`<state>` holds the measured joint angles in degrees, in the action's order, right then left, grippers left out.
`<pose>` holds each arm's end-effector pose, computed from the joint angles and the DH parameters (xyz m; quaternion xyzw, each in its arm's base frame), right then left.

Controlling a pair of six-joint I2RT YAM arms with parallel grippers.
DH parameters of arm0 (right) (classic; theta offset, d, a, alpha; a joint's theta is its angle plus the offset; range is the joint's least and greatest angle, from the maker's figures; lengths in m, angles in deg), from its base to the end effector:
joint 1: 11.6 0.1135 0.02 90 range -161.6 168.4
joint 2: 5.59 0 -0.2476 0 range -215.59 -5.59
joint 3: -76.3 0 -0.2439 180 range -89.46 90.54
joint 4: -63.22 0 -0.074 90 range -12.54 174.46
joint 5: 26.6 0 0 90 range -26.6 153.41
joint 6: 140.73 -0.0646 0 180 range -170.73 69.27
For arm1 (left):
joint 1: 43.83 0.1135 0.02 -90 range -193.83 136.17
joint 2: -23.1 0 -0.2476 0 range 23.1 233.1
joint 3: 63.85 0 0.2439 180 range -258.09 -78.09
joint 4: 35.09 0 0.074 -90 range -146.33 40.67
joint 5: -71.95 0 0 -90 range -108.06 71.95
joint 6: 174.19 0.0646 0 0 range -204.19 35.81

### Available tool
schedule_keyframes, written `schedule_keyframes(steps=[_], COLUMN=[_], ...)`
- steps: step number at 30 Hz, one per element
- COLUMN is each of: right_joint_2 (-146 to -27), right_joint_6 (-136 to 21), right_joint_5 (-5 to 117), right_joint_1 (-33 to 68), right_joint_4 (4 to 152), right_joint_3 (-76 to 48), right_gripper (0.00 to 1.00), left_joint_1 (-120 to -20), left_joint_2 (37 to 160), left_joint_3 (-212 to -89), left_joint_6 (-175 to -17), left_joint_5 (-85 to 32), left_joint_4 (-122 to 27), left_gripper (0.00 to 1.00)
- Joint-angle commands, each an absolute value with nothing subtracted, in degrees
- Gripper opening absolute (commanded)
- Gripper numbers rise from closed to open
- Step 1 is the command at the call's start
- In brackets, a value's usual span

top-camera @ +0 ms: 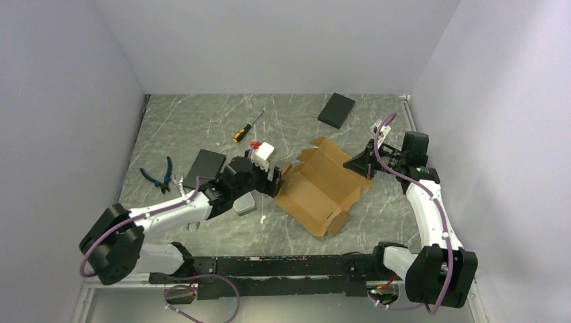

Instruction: Fold the paper box

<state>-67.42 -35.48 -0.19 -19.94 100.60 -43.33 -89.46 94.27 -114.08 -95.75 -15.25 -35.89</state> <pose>0.2329 0.0243 0.2611 -0.2733 0.7515 0.3902 0.4564 0.2096 -0.2098 0.2094 0.2293 0.7952 -0.2507 0.5022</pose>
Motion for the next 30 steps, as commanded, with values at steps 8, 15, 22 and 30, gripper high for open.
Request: schedule_keyframes(steps=[8,15,22,30], right_joint_2=[-66.78,-66.95,-68.66,-72.00], right_joint_6=[-35.04,-35.40,-37.36,-34.25], right_joint_5=[-3.17,-2.84,1.12,1.66], right_joint_1=[-20.21,-20.21,-20.21,-20.21], right_joint_4=[99.82,100.01,99.52,104.93], right_joint_3=[-40.41,-40.23,-39.97,-37.15], right_gripper=[0.00,0.00,0.00,0.18], left_joint_1=[-88.59,-88.57,-88.79,-89.80], left_joint_2=[104.65,107.70,102.66,97.16], left_joint_3=[-122.71,-125.12,-124.55,-124.78], left_joint_6=[-95.06,-92.64,-89.18,-79.08], left_joint_5=[-18.21,-16.67,-17.92,-22.74], left_joint_4=[-35.23,-37.78,-38.28,-40.92], left_gripper=[0.83,0.23,0.00,0.00])
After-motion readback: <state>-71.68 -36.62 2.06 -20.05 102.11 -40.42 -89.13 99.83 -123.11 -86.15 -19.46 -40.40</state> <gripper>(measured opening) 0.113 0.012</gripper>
